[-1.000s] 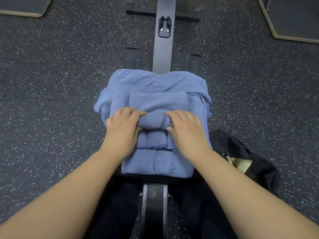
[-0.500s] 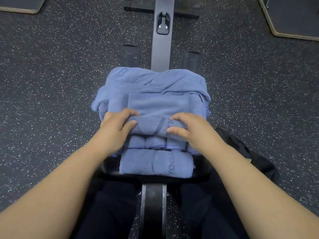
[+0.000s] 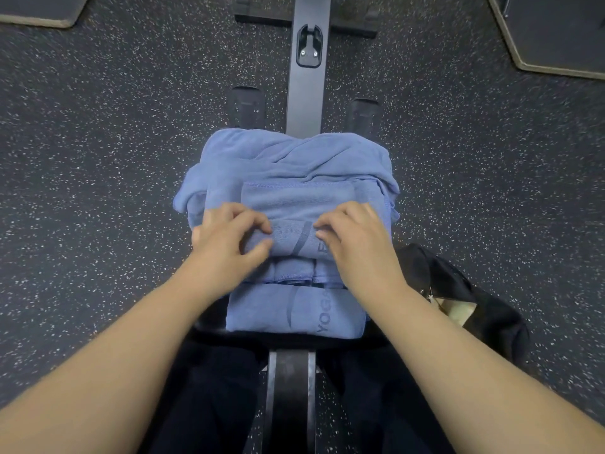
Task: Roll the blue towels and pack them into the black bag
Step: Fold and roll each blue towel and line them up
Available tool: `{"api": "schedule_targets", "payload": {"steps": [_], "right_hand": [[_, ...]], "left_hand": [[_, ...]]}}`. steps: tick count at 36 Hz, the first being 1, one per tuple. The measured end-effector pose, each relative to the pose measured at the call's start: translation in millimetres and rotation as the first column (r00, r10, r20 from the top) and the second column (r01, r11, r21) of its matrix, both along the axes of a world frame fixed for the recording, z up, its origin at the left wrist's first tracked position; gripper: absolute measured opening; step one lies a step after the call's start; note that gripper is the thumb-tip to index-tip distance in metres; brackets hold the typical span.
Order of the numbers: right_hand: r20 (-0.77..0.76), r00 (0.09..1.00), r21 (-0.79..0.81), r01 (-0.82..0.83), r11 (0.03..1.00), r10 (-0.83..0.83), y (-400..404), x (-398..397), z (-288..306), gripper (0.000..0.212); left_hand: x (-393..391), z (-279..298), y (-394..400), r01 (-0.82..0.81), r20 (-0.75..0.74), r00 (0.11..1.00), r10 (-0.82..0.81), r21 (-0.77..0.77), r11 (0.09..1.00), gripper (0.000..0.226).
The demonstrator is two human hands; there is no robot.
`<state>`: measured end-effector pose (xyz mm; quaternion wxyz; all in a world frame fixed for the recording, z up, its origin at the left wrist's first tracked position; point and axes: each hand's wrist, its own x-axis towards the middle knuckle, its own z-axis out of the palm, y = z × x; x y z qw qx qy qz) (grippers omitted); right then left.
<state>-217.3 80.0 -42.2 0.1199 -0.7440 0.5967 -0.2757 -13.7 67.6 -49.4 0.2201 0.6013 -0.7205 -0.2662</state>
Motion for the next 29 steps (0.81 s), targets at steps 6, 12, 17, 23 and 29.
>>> {"api": "schedule_targets", "payload": {"steps": [6,12,17,23,29], "right_hand": [[-0.087,0.996,-0.052,-0.036,0.998,0.032,5.8,16.7,-10.5,0.016],[-0.146,0.989,-0.130,-0.040,0.991,0.020,7.3,20.1,-15.8,0.034],[-0.224,0.973,-0.100,-0.080,0.992,0.056,2.0,14.0,-17.2,0.056],[-0.208,0.976,-0.041,-0.082,0.996,0.071,-10.8,7.2,-10.6,0.041],[-0.190,0.974,0.019,-0.119,0.993,0.121,-15.9,3.1,-1.7,0.036]], "left_hand": [[-3.0,0.8,1.5,0.014,0.167,0.986,-0.016,0.015,1.000,0.051],[-5.7,0.4,2.3,-0.027,0.227,0.974,0.031,-0.021,0.999,0.055],[-6.8,-2.4,2.3,-0.049,0.237,0.969,0.067,-0.084,0.995,0.047],[-7.2,-3.7,1.1,-0.066,0.240,0.966,0.091,-0.112,0.992,0.046],[-6.5,-6.5,0.1,-0.044,0.223,0.972,0.074,-0.135,0.990,0.045]]}}
